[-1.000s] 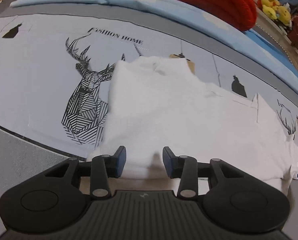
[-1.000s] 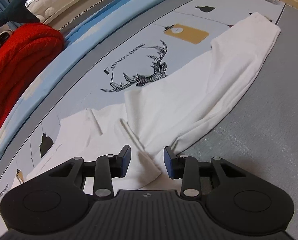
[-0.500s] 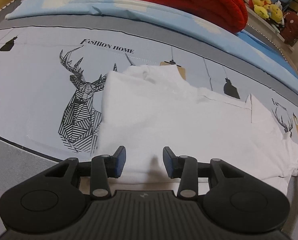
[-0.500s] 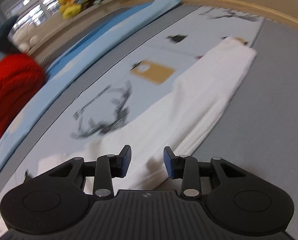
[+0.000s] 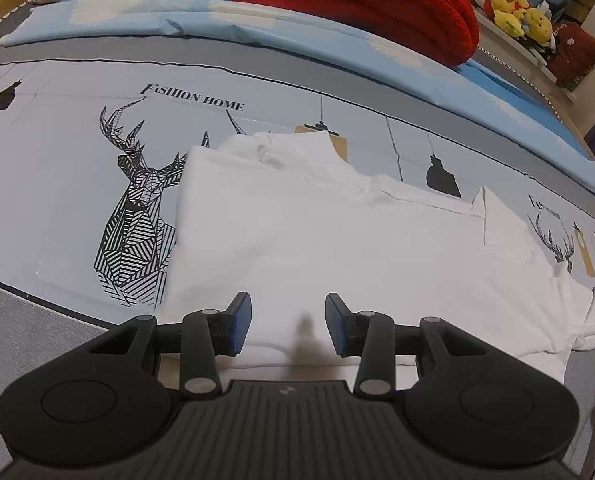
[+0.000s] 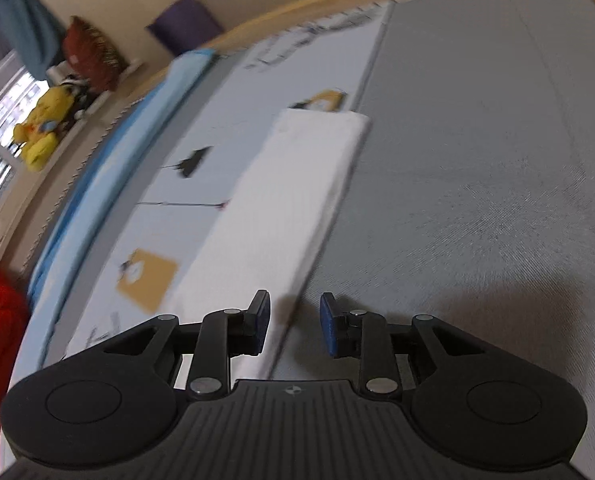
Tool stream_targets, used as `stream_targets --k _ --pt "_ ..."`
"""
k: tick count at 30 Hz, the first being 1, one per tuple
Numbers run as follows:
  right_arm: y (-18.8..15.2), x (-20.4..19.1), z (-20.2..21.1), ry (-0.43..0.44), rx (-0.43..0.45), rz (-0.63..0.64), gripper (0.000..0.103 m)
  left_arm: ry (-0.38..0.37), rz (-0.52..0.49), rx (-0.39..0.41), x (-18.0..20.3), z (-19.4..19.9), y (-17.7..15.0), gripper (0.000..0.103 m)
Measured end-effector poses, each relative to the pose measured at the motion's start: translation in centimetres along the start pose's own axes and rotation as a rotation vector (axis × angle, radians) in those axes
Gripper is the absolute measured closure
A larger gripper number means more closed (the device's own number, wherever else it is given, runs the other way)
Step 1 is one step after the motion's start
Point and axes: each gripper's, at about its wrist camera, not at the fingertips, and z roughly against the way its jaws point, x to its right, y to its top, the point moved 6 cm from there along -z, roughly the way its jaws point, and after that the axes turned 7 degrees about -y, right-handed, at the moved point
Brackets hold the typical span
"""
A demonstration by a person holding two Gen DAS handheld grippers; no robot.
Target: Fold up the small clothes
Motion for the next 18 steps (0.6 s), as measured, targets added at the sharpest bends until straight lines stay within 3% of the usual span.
stream_targets --k 8,10,12,15,18 --pt "3.4 -0.6 -3.4 0.039 0.086 -0.021 0.076 -0.009 -0.011 0.011 0.3 0.2 0.5 0.058" --pt "4.1 -0.6 -3.5 0.016 0.095 -0.016 0.081 -0.012 -0.015 0.019 0.4 0.5 0.6 0.058" --pt "4.7 -0.8 -3.4 -0.008 0.096 0.005 0.095 -0.012 -0.012 0.026 0.3 0.9 0.8 0.058" --pt "5.6 -1.8 -1.1 -0.029 0.166 0.064 0.099 -0.023 0.014 0.039 -0.3 1.8 1.0 0.058" --pt "5.5 -5.5 3.0 -0.021 0.277 0.190 0.100 -0.034 0.032 0.060 -0.8 2.9 1.5 0.058"
